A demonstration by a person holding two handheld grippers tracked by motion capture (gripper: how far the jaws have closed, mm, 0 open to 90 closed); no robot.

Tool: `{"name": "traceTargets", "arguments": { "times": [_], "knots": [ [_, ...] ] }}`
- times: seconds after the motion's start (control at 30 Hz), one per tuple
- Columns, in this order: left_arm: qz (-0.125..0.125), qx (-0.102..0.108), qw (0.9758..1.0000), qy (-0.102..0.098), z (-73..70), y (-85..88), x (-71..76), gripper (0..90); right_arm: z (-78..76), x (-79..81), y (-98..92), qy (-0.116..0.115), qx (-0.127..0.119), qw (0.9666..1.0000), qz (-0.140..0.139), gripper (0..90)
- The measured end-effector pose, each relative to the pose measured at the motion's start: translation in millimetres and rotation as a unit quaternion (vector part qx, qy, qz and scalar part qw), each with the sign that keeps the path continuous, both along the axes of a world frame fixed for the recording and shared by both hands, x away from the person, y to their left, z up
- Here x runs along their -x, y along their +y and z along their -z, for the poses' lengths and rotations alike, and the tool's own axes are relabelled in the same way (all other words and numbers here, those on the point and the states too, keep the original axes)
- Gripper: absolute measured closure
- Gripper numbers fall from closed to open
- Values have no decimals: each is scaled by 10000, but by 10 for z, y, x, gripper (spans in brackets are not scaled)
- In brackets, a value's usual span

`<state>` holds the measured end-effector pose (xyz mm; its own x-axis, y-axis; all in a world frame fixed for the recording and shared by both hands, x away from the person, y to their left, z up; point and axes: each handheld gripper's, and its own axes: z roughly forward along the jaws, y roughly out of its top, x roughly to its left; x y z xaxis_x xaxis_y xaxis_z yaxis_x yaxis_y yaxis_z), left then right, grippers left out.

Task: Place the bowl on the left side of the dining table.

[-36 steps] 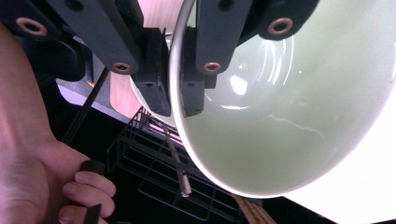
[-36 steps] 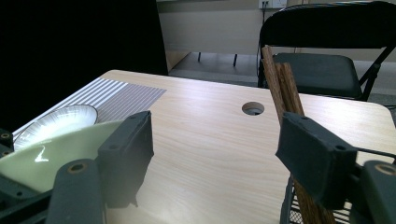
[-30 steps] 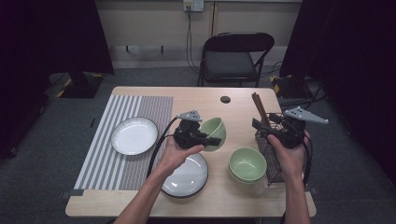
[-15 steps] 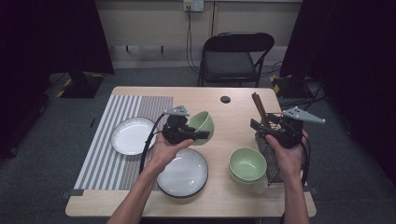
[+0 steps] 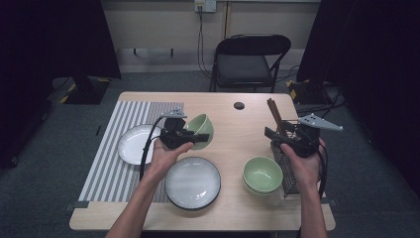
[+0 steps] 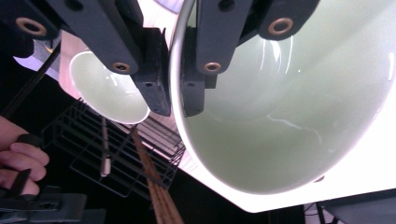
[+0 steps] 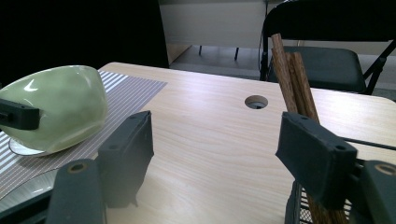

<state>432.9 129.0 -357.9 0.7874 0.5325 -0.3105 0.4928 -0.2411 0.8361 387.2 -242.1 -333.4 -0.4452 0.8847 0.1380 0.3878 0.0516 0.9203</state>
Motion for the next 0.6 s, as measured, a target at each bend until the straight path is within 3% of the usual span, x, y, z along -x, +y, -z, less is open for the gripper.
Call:
{"name": "traceTargets", "arguments": {
  "times": [0.43,0.6],
  "knots": [
    [-493,-75,9988,38,47,309,-61,832,14,-8,19,31,32,10000,-13,265],
    [-592,-245,9979,39,69,396,-86,831,21,-12,18,38,35,10000,-7,265]
  ]
}}
